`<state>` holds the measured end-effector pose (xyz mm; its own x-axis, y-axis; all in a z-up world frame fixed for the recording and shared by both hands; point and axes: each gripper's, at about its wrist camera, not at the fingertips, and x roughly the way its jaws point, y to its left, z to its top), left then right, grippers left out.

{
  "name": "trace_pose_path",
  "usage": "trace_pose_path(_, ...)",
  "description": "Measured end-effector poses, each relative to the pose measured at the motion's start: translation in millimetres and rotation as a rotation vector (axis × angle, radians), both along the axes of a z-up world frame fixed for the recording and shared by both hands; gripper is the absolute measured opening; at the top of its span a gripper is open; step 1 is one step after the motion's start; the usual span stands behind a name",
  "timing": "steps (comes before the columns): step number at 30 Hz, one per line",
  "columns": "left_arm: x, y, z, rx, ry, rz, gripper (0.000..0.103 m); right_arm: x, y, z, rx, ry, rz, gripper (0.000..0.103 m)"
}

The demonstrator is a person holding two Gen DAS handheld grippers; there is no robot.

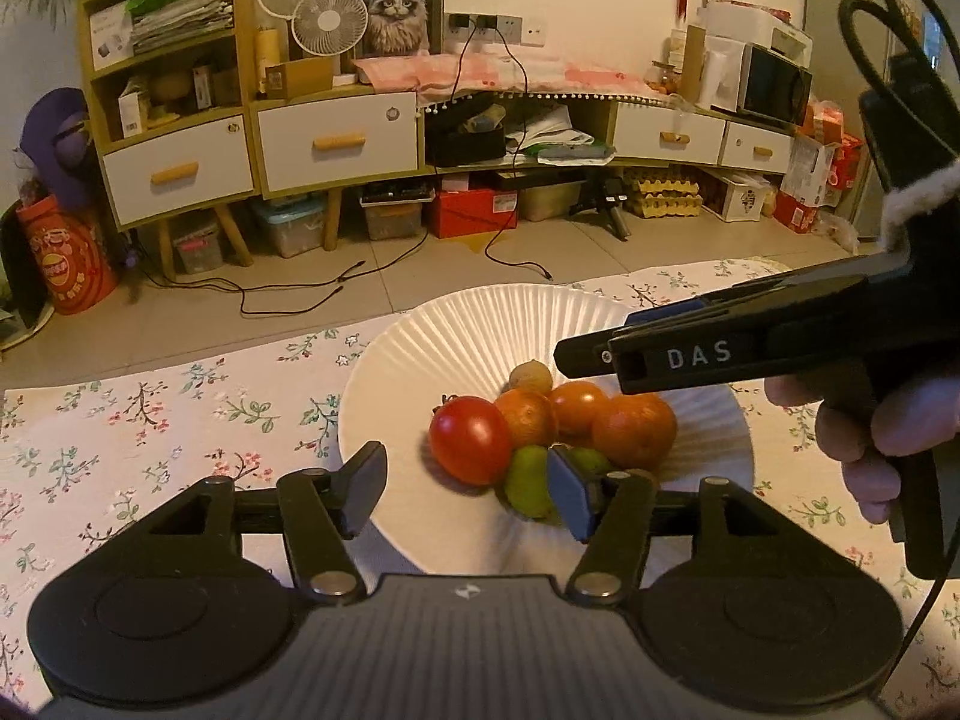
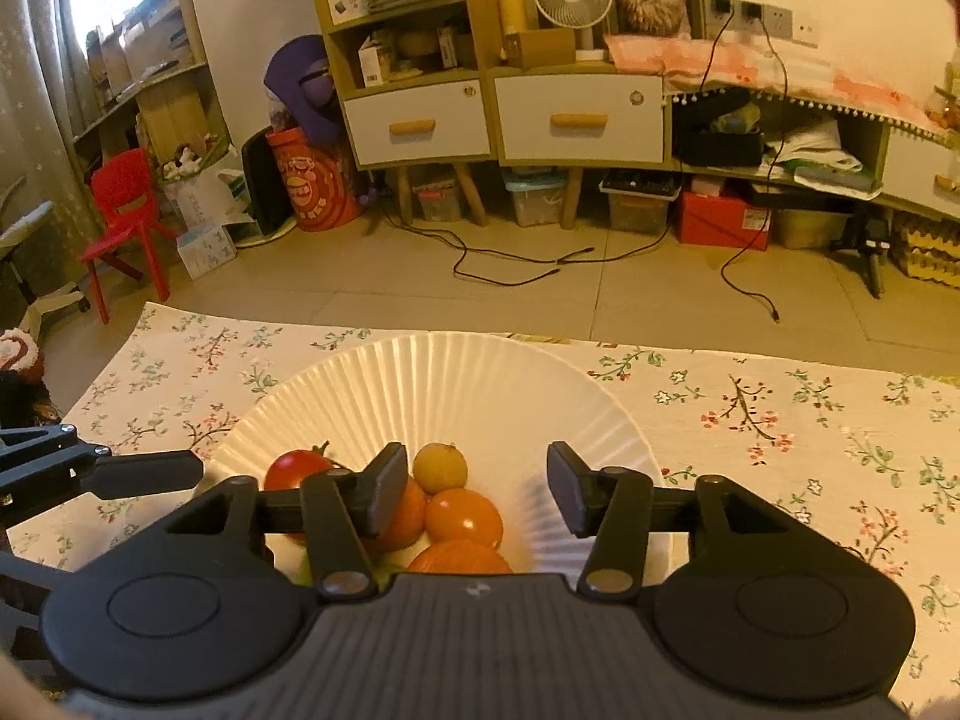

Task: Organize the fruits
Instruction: 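Carry the red tomato and yellow fruit onto the plate and open both tools, then withdraw both open tools from the plate back over the remaining fruits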

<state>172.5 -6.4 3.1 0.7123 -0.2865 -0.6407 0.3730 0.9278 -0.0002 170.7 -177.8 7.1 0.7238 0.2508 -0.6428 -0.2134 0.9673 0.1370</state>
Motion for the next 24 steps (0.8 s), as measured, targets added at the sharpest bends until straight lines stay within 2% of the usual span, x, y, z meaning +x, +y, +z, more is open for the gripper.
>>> trace_pose_path(6, -8, 2, 3, 0.005, -0.003, -0.002, 0.057, -13, -1, 7, -0.006, -0.019, 0.006, 0.055)
trace_pose_path(8, -11, 2, 3, 0.006, -0.005, 0.000, 0.062, -18, -2, 9, -0.009, -0.024, 0.006, 0.057)
trace_pose_path(24, -54, 20, 3, 0.004, 0.014, 0.036, 0.083, -66, -3, 15, -0.012, -0.065, 0.021, 0.081)
